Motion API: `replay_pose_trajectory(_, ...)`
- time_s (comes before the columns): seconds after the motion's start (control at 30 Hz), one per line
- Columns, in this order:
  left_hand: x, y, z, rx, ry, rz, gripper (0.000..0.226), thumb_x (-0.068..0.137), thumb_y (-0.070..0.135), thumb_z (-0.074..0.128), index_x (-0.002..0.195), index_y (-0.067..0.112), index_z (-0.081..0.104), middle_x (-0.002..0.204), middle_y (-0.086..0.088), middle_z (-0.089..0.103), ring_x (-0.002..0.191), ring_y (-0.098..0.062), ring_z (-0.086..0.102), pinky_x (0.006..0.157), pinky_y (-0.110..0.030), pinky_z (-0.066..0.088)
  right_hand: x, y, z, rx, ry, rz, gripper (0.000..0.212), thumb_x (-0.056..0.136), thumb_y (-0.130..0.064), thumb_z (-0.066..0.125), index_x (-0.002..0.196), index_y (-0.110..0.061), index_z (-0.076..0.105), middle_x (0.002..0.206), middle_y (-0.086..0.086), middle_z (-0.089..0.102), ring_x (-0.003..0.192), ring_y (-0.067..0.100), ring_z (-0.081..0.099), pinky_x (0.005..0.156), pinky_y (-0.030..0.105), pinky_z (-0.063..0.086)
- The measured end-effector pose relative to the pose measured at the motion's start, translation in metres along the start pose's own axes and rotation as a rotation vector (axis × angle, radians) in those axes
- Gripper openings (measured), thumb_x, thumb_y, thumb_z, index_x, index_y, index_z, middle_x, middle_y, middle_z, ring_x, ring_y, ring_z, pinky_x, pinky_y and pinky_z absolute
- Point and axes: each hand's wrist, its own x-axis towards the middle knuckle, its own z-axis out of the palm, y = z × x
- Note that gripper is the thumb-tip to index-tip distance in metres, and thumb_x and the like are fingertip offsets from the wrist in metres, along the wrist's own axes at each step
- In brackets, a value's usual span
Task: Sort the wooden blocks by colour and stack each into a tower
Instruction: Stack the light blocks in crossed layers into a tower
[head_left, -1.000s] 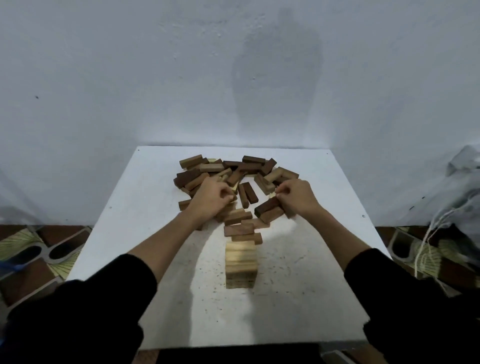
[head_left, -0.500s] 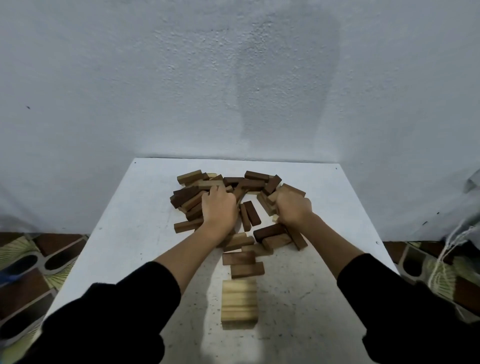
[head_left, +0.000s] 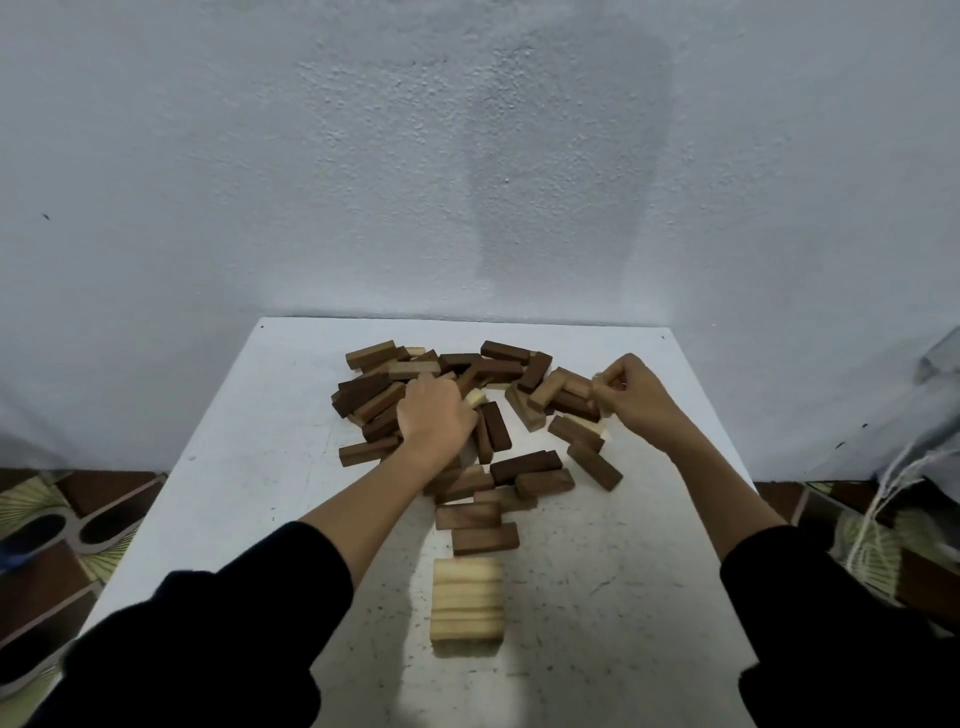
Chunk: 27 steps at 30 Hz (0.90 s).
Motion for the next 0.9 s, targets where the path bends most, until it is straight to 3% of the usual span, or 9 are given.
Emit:
replay_pose_trajectory(0.1,0.001,-0.004,-0.003,-0.203,-0.046,-0.045,0.027,0.082,0.019,0.067,0.062,0.005,0.055,0.096,-0.021,0.063,0.095,-0.034,0.060,0.065,-0.032,0.043,0.004,0.018,0.003,-0.145,-0.061,0.059,0.008,0.093,-0.011,0.046,0.100,-0.008,0.043,0.092,0.004,0.050,0.080,0.016,0.048,0.063,0.027,0.037)
replay_pose_trajectory(0.23,-0.002,-0.010,-0.008,-0.444,-0.033,-0.122,0.017,0.075,0.006,0.068,0.072,-0.011,0.068,0.087,-0.023,0.069,0.081,-0.021,0.062,0.071,-0.037,0.052,0.004,0.028,0.011,-0.264,-0.049,0.129,0.019,0.082,-0.005,0.062,0.080,-0.009,0.044,0.082,0.007,0.050,0.077,0.019,0.047,0.055,0.022,0.032)
replay_pose_trajectory(0.3,-0.007,-0.013,-0.013,-0.501,-0.044,-0.152,0.016,0.075,0.004,0.067,0.078,-0.011,0.069,0.077,-0.017,0.067,0.066,-0.014,0.056,0.059,-0.025,0.047,0.002,0.027,0.014,-0.303,-0.010,0.155,0.030,0.078,-0.003,0.064,0.066,-0.011,0.038,0.066,0.004,0.044,0.061,0.014,0.042,0.050,0.020,0.028)
replay_pose_trajectory(0.37,-0.012,-0.015,-0.018,-0.549,-0.041,-0.179,0.015,0.077,0.005,0.068,0.080,-0.010,0.069,0.068,-0.010,0.063,0.058,-0.006,0.053,0.047,-0.014,0.037,0.001,0.027,0.018,-0.339,0.004,0.181,0.032,0.075,-0.001,0.065,0.065,-0.010,0.035,0.063,0.000,0.038,0.057,0.012,0.037,0.047,0.021,0.026)
replay_pose_trajectory(0.5,-0.018,-0.019,-0.025,-0.560,-0.062,-0.204,0.017,0.075,0.000,0.068,0.061,0.003,0.059,0.059,-0.005,0.055,0.045,-0.005,0.053,0.037,-0.008,0.035,0.000,0.025,0.024,-0.438,-0.022,0.163,0.038,0.076,-0.001,0.062,0.059,-0.011,0.030,0.062,0.001,0.035,0.056,0.013,0.036,0.046,0.021,0.022)
replay_pose_trajectory(0.6,-0.023,-0.024,-0.027,-0.671,-0.097,-0.248,0.027,0.070,-0.005,0.072,0.066,0.008,0.049,0.068,-0.007,0.059,0.058,-0.013,0.056,0.049,-0.020,0.044,-0.003,0.023,0.026,-0.456,-0.020,0.161,0.039,0.078,-0.001,0.058,0.057,-0.011,0.028,0.060,0.001,0.033,0.056,0.015,0.036,0.046,0.022,0.021)
replay_pose_trajectory(0.73,-0.022,-0.036,-0.030,-0.939,-0.213,-0.311,0.024,0.076,-0.016,0.063,0.079,0.006,0.054,0.084,-0.017,0.063,0.055,-0.021,0.061,0.062,-0.031,0.054,-0.010,0.006,0.018,-0.431,-0.085,0.194,0.042,0.081,-0.015,0.066,0.057,-0.012,0.032,0.058,0.000,0.037,0.055,0.011,0.038,0.047,0.023,0.024)
replay_pose_trajectory(0.83,-0.023,-0.042,-0.035,-0.993,-0.317,-0.308,0.036,0.081,-0.016,0.054,0.106,0.009,0.060,0.098,-0.015,0.060,0.053,-0.017,0.055,0.049,-0.022,0.047,-0.018,-0.019,0.004,-0.486,-0.167,0.255,0.030,0.077,-0.010,0.066,0.064,-0.010,0.040,0.065,0.001,0.043,0.056,0.010,0.040,0.046,0.022,0.028)
replay_pose_trajectory(0.9,-0.028,-0.044,-0.041,-1.018,-0.360,-0.288,0.041,0.084,-0.014,0.049,0.113,0.013,0.062,0.093,-0.011,0.059,0.053,-0.013,0.052,0.044,-0.019,0.041,-0.025,-0.037,0.000,-0.419,-0.183,0.256,0.021,0.074,-0.007,0.069,0.074,-0.006,0.047,0.071,0.002,0.045,0.059,0.012,0.043,0.048,0.022,0.030)
